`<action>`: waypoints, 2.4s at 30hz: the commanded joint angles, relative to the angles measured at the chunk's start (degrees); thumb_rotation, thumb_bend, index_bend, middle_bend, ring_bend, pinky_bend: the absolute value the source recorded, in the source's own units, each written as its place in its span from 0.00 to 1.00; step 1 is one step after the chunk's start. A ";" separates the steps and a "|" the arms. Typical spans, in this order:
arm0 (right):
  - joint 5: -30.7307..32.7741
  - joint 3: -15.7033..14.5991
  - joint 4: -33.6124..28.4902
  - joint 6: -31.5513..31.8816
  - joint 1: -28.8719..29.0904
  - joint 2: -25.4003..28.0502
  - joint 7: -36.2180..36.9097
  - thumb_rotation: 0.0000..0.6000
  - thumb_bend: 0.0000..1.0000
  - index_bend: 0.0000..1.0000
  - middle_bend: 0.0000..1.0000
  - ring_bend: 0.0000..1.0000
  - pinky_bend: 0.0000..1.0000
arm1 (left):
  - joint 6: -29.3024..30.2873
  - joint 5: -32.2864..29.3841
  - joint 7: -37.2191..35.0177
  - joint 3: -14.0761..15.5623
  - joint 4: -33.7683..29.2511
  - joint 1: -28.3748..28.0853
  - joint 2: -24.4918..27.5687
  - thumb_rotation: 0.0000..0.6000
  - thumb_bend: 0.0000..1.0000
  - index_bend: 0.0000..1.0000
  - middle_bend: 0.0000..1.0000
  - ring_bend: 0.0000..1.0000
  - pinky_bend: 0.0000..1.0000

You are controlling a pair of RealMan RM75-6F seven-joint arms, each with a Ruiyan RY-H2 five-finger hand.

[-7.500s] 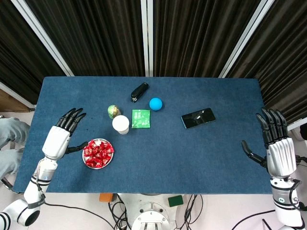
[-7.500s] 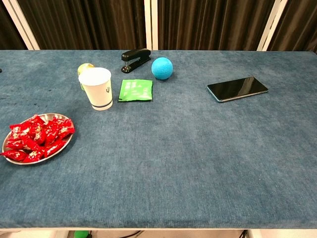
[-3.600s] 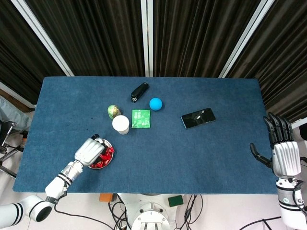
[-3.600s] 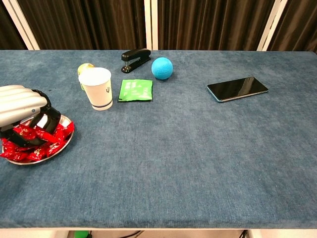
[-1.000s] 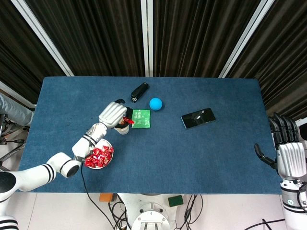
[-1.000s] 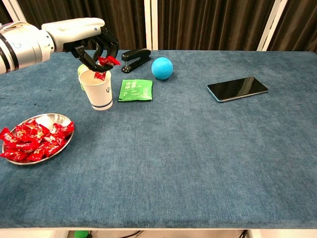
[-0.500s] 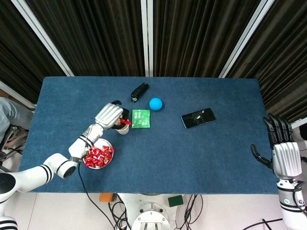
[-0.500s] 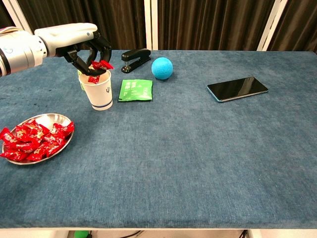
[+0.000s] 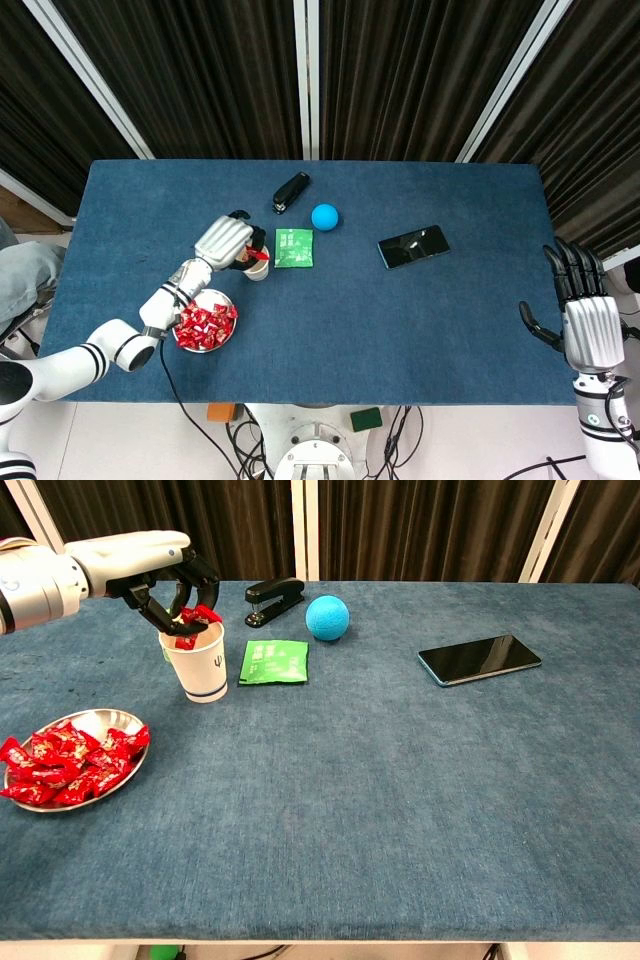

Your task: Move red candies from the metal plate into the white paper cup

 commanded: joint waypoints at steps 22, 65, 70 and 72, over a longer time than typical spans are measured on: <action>-1.08 -0.53 -0.66 -0.38 0.32 -0.19 -1.10 1.00 0.32 0.00 0.00 0.00 0.00 | 1.49 1.00 -0.97 0.80 -0.01 0.91 1.16 1.00 0.35 0.54 0.48 0.44 0.23; -0.45 0.09 0.34 0.46 0.05 0.89 1.26 1.00 0.32 0.00 0.00 0.00 0.00 | 16.57 1.62 11.67 12.02 -28.72 21.12 23.49 1.00 0.32 0.35 0.33 0.25 0.26; -0.62 -0.12 0.50 0.66 -0.13 0.87 1.31 1.00 0.32 0.00 0.00 0.00 0.00 | 19.40 4.34 11.52 14.48 -27.49 25.01 21.01 1.00 0.31 0.34 0.30 0.20 0.25; -0.83 -0.26 0.67 0.74 -0.18 0.83 1.31 1.00 0.32 0.00 0.00 0.00 0.00 | 20.02 5.39 12.02 14.90 -26.72 25.88 19.77 1.00 0.31 0.34 0.27 0.17 0.24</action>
